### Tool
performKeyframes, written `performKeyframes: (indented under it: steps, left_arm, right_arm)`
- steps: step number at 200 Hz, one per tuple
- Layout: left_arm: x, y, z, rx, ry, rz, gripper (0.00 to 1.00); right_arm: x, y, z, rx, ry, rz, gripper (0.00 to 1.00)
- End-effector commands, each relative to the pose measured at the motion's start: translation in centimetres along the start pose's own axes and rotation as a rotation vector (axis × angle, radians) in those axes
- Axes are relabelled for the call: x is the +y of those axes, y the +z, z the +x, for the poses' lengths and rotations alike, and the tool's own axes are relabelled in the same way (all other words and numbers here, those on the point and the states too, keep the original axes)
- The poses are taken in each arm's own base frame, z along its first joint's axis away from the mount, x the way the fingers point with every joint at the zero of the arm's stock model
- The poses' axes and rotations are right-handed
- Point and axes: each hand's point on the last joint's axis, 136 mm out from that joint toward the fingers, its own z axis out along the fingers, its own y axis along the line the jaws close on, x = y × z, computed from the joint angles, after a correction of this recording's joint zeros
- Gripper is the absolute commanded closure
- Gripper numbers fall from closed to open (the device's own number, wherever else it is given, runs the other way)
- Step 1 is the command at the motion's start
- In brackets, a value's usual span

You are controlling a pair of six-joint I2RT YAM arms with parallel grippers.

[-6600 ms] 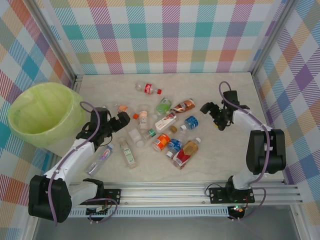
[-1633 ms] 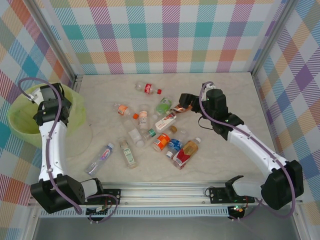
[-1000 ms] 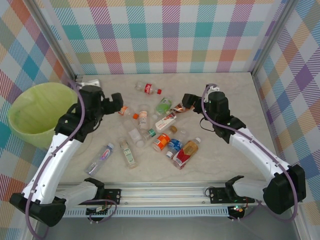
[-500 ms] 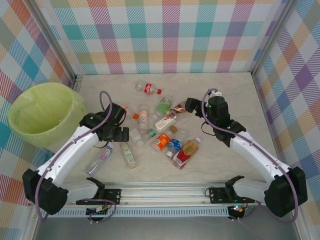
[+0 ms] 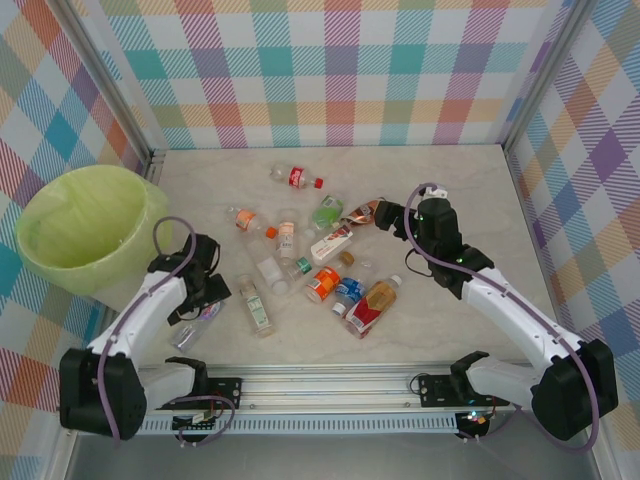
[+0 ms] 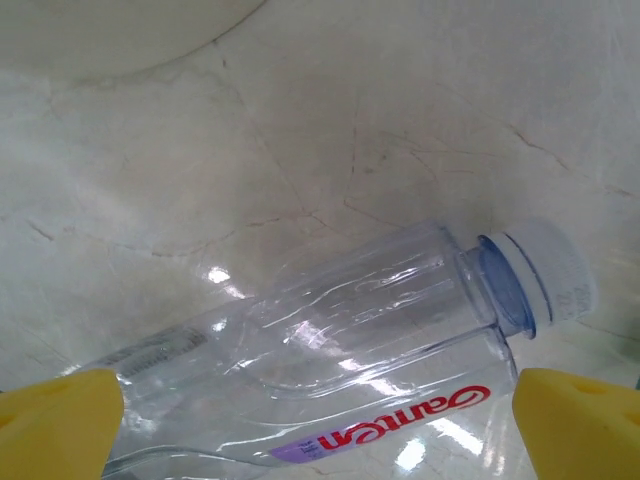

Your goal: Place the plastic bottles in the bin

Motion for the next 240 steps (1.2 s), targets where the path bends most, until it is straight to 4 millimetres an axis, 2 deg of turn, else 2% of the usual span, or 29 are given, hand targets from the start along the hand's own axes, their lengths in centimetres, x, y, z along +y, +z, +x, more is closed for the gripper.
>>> performKeyframes:
  steps: [1,37,59,90,144,165,191,213,226,240]
  left_arm:
    - [-0.7,0.4,0.3,-0.01,-0.171,0.105,0.0]
    - [-0.7,2.3,1.8,0.034,-0.28,0.171,0.0]
    - [-2.8,3.3,2.1,0.059,-0.317,0.313,0.0]
    - [-6.4,2.2,1.3,0.086,-0.334,0.504,0.0]
    - [-7.8,0.4,1.1,0.077,-0.249,0.565,0.0]
    - [-8.0,-1.3,1.6,0.03,-0.099,0.54,0.0]
    - [-6.0,-2.9,3.7,-0.002,0.071,0.338,0.0]
    - [-4.5,-2.9,5.5,0.012,0.112,0.228,0.0]
    - [-4.7,-2.6,6.5,0.033,0.132,0.218,0.0]
    - [-5.9,-2.1,7.8,0.073,0.154,0.249,0.0]
  right_arm:
    - [0.1,0.2,-0.1,-0.007,-0.012,0.001,0.0]
    - [0.5,0.8,0.2,0.006,0.009,-0.015,0.0]
    - [0.6,0.9,0.1,0.009,0.009,-0.02,0.0]
    - [0.5,0.8,0.0,0.004,0.009,-0.015,0.0]
    - [0.4,0.9,0.3,0.013,0.037,-0.015,0.0]
    - [0.4,1.0,0.7,0.026,0.032,-0.013,0.0]
    - [0.0,1.1,1.1,0.042,0.021,0.002,0.0]
    - [-0.2,1.3,1.5,0.054,0.021,0.008,0.0]
    - [-0.2,1.5,1.7,0.058,0.027,0.009,0.0]
    - [-0.1,1.7,1.7,0.061,0.027,0.006,0.0]
